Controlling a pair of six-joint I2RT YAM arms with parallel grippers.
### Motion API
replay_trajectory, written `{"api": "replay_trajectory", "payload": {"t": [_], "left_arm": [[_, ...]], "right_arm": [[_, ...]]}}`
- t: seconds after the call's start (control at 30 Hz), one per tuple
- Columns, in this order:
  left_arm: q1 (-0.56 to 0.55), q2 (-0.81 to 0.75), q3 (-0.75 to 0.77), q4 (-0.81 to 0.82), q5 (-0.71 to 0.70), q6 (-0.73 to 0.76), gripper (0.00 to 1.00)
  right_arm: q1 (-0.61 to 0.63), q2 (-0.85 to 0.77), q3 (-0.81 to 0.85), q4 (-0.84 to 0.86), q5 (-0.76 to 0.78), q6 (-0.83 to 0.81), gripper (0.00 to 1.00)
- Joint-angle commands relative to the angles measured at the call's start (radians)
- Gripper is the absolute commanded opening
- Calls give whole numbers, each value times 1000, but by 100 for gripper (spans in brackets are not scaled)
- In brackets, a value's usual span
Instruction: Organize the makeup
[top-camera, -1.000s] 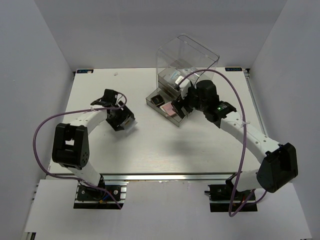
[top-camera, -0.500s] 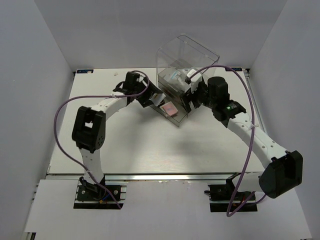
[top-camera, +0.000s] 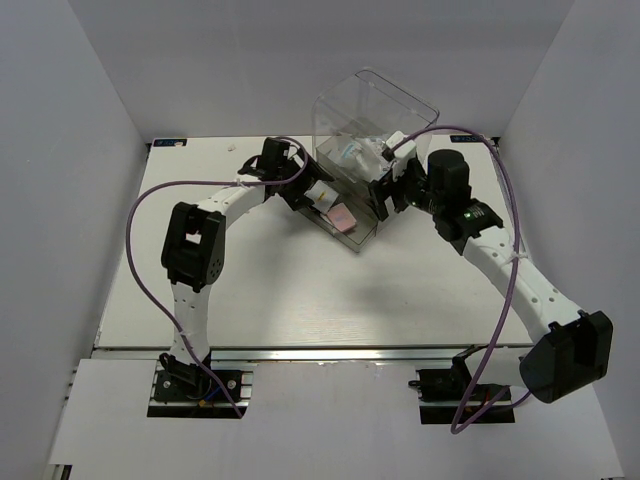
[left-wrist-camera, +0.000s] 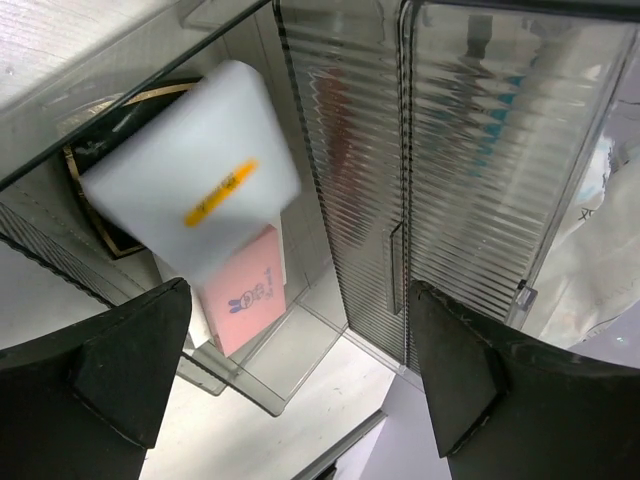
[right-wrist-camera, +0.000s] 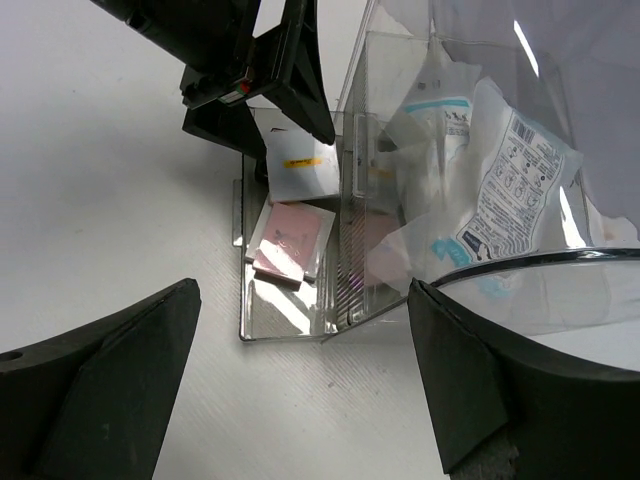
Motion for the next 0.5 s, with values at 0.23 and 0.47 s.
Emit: {"api": "replay_trajectory", "payload": {"t": [0.23, 0.47], "left_arm": [[-3, -154, -14, -34, -35, 105, 98], [32, -423, -377, 182, -88, 73, 47]], "right_arm": [[-152, -1, 232, 122, -120, 254, 89], [-312, 118, 413, 181, -166, 632, 79]]}}
